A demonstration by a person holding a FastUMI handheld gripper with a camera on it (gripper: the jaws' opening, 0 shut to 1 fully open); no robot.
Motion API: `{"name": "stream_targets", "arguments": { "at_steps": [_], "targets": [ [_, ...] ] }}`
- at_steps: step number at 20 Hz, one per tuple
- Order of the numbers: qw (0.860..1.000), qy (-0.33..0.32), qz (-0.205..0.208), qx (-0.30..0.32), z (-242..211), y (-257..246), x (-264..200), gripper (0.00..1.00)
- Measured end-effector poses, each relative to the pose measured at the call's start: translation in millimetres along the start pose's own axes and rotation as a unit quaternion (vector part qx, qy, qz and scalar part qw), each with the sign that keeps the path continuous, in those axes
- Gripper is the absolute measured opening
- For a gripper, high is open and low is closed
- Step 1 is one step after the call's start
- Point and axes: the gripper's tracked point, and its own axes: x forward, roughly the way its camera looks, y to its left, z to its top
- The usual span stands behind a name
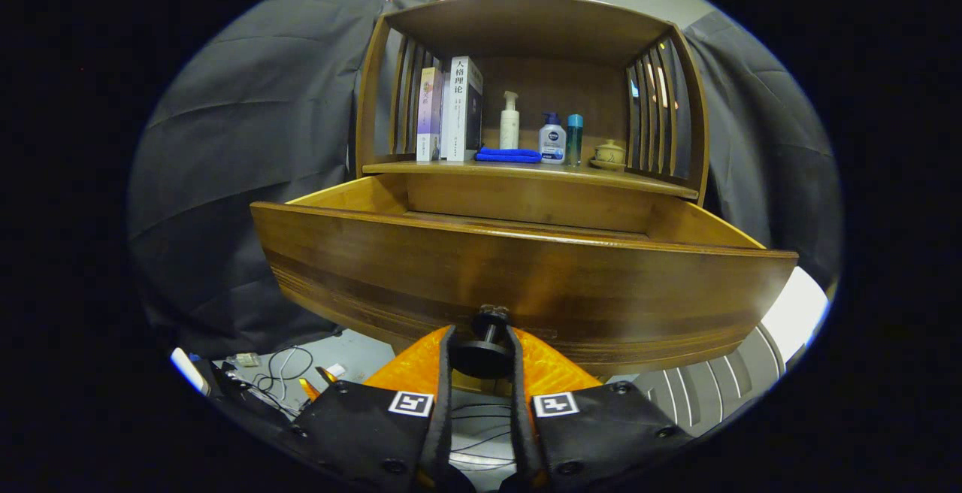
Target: Pull open the drawer, take out the items inside it, and place them on the countertop above the cabinet.
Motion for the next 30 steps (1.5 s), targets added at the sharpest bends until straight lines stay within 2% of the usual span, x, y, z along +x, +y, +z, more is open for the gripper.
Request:
{"name": "stream_targets", "arguments": {
  "at_steps": [1,6,10,14,20,25,30],
  "targets": [
    [1.0,0.005,0.003,0.003,0.8,-1.4,-2.1,0.39],
    [1.0,-0.015,-0.005,-0.003,29.9,-19.5,-27.1,1.0],
    [0.999,-0.047,0.003,0.003,79.0,-32.3,-53.2,1.0],
    [0.999,-0.043,-0.001,0.027,118.0,-50.5,-62.2,1.0],
    [0.999,-0.038,-0.028,-0.004,169.1,-70.3,-34.2,1.0],
    [1.0,0.029,-0.007,-0.005,176.6,-68.1,14.9,1.0],
    [0.991,0.133,0.012,-0.019,153.2,-68.7,59.4,1.0]
  ]
}}
